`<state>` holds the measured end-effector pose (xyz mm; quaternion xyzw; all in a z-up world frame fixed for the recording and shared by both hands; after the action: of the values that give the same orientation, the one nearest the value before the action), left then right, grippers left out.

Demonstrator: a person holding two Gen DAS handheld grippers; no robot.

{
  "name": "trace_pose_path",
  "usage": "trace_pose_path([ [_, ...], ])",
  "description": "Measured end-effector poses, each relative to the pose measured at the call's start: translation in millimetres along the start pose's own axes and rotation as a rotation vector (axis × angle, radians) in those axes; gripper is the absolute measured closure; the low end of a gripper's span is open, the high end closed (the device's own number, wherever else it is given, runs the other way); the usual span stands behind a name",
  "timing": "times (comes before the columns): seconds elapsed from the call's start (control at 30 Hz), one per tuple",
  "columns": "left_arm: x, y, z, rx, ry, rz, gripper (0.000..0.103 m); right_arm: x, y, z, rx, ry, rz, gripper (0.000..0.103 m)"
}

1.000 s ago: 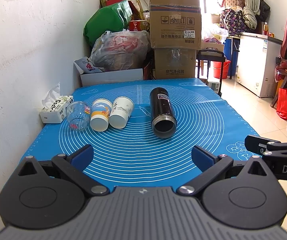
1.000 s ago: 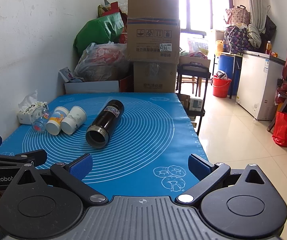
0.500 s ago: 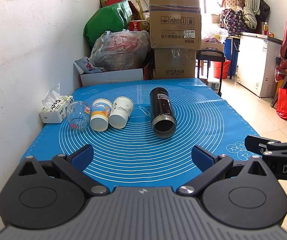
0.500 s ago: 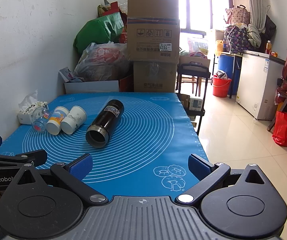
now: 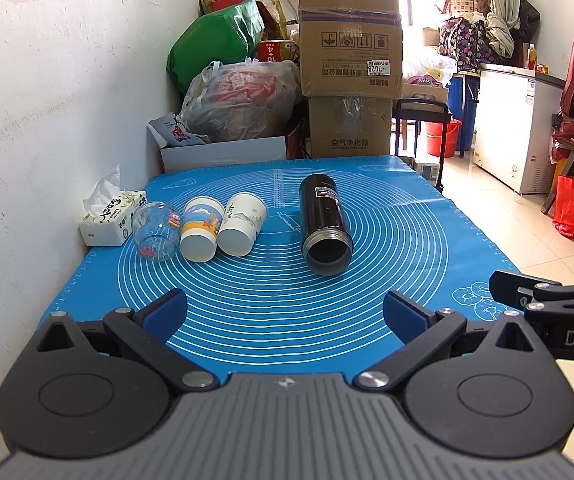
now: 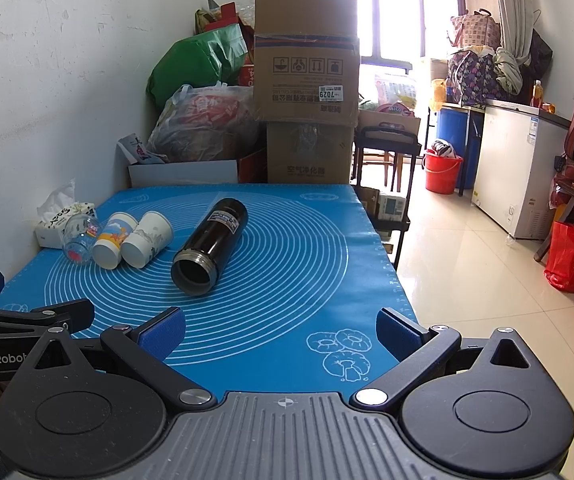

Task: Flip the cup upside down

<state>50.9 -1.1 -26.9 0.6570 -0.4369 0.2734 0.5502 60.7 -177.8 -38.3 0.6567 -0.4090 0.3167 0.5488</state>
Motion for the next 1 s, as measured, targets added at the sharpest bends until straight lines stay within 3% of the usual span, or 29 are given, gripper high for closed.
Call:
trace_pose_path([
  [1.0,11.1,-21.2,-5.5,0.017,0.008,-0.011,0.000,15.5,-15.2,12.7,0.000,-0.026,-0.003,0.000],
])
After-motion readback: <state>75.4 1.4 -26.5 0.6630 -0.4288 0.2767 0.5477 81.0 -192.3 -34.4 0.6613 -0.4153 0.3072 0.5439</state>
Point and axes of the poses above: each gripper's, at about its wrist camera, not at the fingertips, and y roughly against the way its jaws point, z to its right, x to its top, the point moved 6 cm from there along -y, roughly the way its jaws point, and after that the axes turned 11 degrees about -y, right-handed, at the moved point
